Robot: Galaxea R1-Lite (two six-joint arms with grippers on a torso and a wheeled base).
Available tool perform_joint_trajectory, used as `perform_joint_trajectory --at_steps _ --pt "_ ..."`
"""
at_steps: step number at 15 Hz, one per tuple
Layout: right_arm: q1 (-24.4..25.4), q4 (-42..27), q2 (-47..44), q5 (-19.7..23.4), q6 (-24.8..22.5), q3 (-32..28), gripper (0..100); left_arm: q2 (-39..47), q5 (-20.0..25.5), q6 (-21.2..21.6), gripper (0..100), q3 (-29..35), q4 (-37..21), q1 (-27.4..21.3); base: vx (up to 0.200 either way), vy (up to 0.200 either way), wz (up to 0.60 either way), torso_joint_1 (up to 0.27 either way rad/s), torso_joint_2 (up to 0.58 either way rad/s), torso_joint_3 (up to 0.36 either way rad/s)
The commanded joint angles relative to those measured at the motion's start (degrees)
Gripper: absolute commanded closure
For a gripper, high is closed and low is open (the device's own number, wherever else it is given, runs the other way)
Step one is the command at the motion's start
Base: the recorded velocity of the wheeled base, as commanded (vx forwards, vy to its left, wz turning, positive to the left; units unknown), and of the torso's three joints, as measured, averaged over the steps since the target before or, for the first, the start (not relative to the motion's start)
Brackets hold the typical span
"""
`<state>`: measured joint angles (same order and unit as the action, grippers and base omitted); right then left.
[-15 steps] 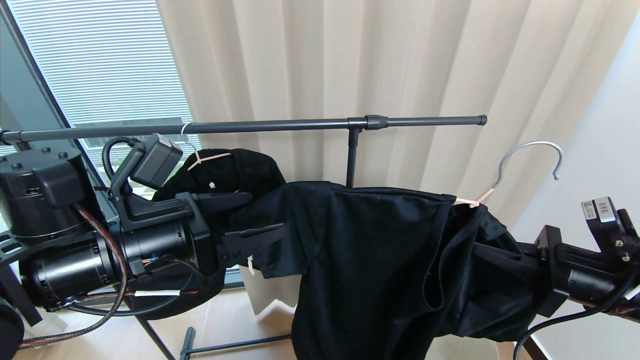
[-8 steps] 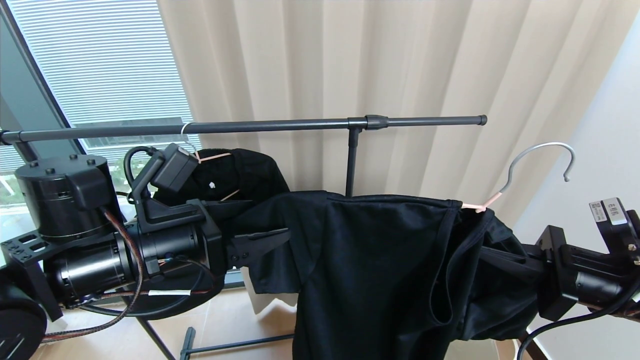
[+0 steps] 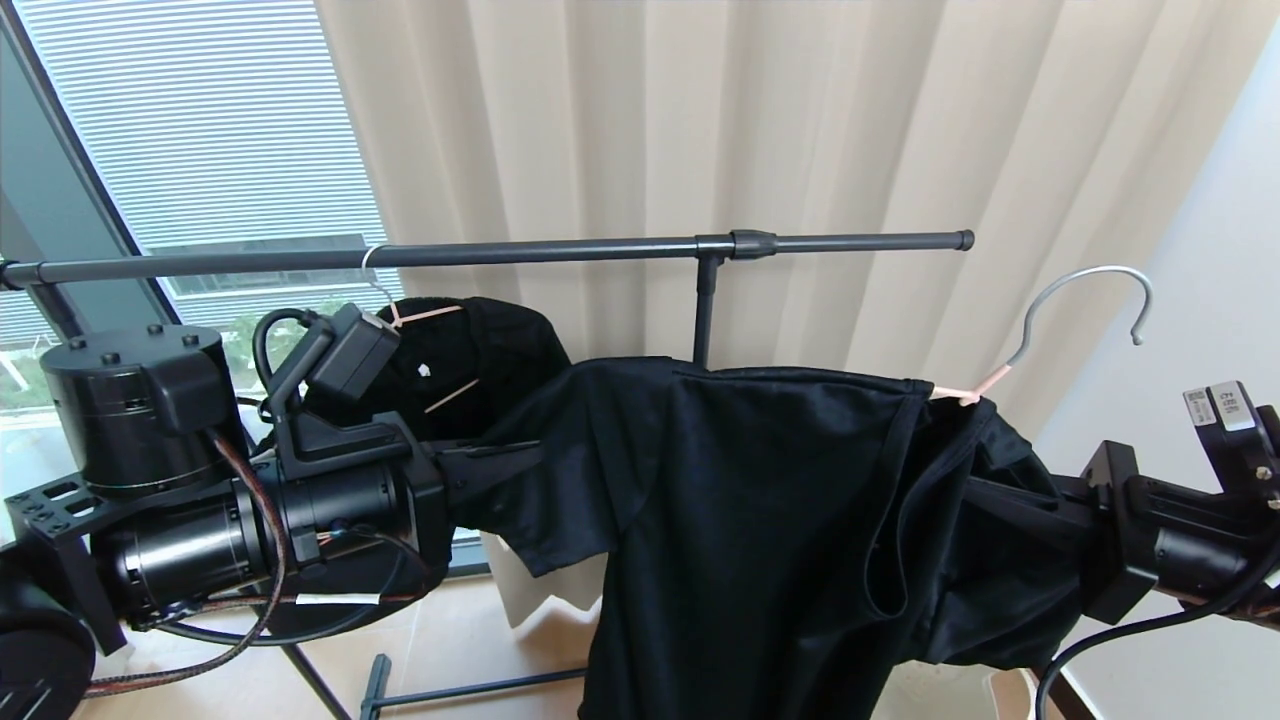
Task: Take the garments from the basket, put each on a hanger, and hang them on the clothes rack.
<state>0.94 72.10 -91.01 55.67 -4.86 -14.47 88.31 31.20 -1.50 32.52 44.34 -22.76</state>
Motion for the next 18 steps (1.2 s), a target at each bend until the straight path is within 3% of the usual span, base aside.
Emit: perform_joint_trajectory --at_steps 1,15,18 --pt "-0.41 -0.02 -0.3 -0.04 0.03 -0.3 100 -0.07 0.01 -0.17 100 -0.27 0.93 0.44 0.0 0.0 0.0 0.0 0.0 0.0" --pt "-3.22 0.24 -3.2 0.14 0.03 -1.79 100 -0.33 -0.17 -3.07 100 -5.1 4.88 11.69 0.0 0.0 0.0 0.0 0.0 0.0" --pt "-3.22 0.24 -3.29 0.14 0.03 -1.79 100 -0.68 -0.17 -3.69 100 -5.54 4.88 11.95 0.0 0.0 0.0 0.0 0.0 0.0"
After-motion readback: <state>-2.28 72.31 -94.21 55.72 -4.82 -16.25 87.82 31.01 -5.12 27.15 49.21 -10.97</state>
